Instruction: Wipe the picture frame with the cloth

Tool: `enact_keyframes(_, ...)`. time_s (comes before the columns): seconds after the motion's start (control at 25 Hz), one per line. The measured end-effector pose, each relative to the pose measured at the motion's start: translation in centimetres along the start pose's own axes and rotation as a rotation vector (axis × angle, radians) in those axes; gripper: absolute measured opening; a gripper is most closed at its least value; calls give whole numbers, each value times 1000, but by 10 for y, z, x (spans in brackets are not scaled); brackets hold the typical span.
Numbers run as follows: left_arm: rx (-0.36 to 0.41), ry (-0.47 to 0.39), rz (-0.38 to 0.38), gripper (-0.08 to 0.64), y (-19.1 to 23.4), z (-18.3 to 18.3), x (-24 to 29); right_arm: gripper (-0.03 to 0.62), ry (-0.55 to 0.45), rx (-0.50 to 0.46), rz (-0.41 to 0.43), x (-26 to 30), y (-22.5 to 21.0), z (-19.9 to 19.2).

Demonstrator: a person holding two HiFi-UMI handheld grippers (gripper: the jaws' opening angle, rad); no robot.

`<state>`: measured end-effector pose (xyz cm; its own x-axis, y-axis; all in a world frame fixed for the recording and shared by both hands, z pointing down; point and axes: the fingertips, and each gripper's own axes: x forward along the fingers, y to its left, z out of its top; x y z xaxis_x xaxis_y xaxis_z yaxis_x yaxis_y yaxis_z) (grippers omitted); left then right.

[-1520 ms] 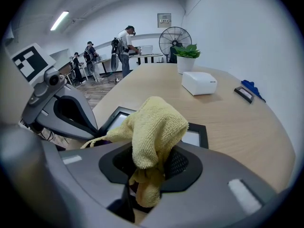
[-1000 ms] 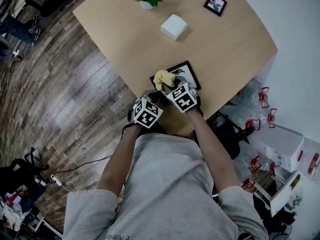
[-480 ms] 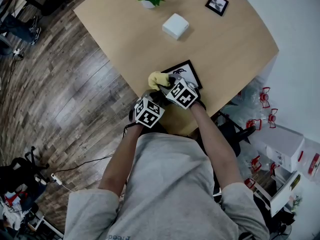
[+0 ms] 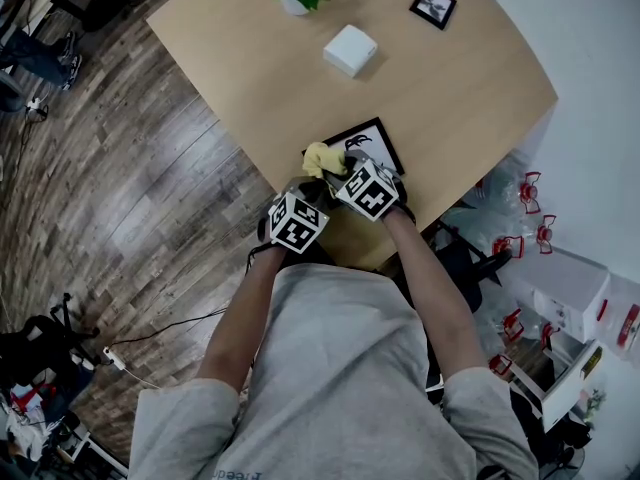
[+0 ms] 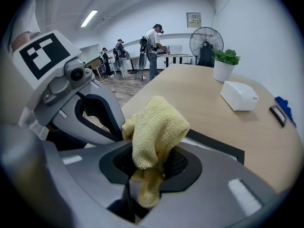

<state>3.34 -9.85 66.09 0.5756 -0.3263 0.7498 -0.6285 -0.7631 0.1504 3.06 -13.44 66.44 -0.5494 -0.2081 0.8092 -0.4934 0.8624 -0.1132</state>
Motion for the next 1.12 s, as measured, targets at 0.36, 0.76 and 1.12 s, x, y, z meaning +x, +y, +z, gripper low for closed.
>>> enact_keyframes(0.36, 9, 1, 0, 52, 2, -1, 0, 109, 42, 132, -72, -15, 9, -28)
enact_keyframes(0.76, 13, 24, 6, 52, 5, 0, 1, 109, 23, 199, -142, -31, 36, -43)
enact_keyframes(1.12, -25, 31, 32, 51, 6, -1, 1, 110, 5, 297, -191, -47, 71, -89)
